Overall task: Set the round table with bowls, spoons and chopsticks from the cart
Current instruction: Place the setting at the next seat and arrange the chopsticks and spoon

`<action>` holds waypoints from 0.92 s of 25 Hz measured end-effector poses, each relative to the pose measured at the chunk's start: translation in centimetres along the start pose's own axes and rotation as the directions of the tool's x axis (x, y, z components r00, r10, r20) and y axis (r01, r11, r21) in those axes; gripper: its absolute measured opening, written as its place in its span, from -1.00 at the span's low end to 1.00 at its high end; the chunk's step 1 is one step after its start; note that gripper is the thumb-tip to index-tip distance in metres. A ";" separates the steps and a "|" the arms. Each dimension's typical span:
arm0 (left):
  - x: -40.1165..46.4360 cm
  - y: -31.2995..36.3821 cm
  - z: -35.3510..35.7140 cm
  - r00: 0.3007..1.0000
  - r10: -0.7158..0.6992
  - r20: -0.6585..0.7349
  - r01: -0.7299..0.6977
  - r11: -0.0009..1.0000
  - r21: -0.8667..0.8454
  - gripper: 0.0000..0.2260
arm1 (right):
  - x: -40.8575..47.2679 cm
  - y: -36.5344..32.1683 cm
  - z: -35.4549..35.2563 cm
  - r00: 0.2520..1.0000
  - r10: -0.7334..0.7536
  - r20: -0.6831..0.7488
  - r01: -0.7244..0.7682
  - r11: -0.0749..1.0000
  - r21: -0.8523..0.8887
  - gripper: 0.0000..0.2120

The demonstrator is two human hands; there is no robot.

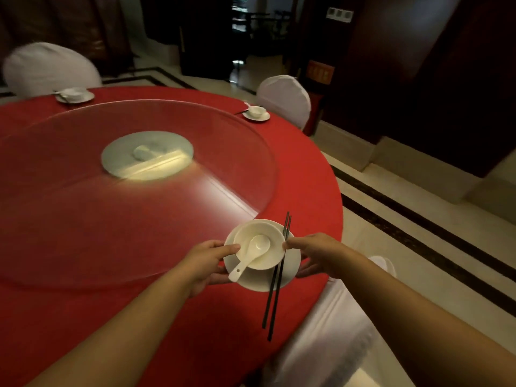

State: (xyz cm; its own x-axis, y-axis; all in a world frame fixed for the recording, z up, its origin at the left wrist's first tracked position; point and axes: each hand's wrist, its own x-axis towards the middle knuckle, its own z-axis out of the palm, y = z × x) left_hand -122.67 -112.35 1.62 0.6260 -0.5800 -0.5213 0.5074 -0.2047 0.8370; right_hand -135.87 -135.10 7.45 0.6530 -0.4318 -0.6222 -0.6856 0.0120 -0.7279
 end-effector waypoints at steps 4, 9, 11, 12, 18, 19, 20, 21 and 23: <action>1.2 -1.8 4.2 0.983 -0.012 -0.183 -0.008 0.994 -0.108 -0.68 | 6.1 -0.7 -3.8 0.986 -0.027 0.163 0.049 0.990 -0.133 -0.61; 1.5 -4.0 9.5 0.925 -0.084 -0.370 -0.017 0.965 -0.260 -0.62 | 11.0 -1.5 -6.8 0.937 -0.010 0.349 0.115 0.952 -0.284 -0.58; 1.7 -4.8 10.8 0.900 -0.101 -0.424 -0.037 0.951 -0.306 -0.61 | 12.6 -1.8 -7.4 0.914 0.000 0.405 0.148 0.931 -0.334 -0.55; 1.8 -5.2 11.2 0.890 -0.111 -0.441 -0.044 0.945 -0.325 -0.61 | 13.2 -1.8 -7.4 0.905 0.007 0.425 0.158 0.923 -0.351 -0.54; 3.2 -7.8 11.6 0.864 -0.167 -0.475 -0.038 0.919 -0.392 -0.64 | 16.3 -0.8 -6.2 0.883 0.039 0.468 0.185 0.887 -0.422 -0.55; 3.5 -8.2 11.4 0.862 -0.169 -0.477 -0.041 0.916 -0.398 -0.63 | 16.8 -0.5 -5.9 0.881 0.035 0.471 0.191 0.886 -0.423 -0.57; 3.8 -8.7 11.3 0.861 -0.171 -0.479 -0.045 0.913 -0.406 -0.63 | 17.2 -0.1 -5.6 0.879 0.035 0.476 0.193 0.887 -0.420 -0.59; 4.0 -9.0 11.3 0.859 -0.175 -0.482 -0.045 0.911 -0.410 -0.62 | 17.6 0.3 -5.5 0.878 0.037 0.477 0.190 0.888 -0.418 -0.61; 4.4 -9.8 11.4 0.847 -0.193 -0.495 -0.034 0.910 -0.413 -0.61 | 18.4 1.1 -5.1 0.875 0.050 0.481 0.183 0.887 -0.424 -0.62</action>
State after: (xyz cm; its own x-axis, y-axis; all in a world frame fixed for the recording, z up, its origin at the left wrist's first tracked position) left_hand -131.64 -121.93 -6.98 0.7256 -0.0615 -0.6854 0.6851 0.1588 0.7110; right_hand -126.22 -147.66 -3.32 0.6922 0.0567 -0.7194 -0.6252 -0.4508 -0.6371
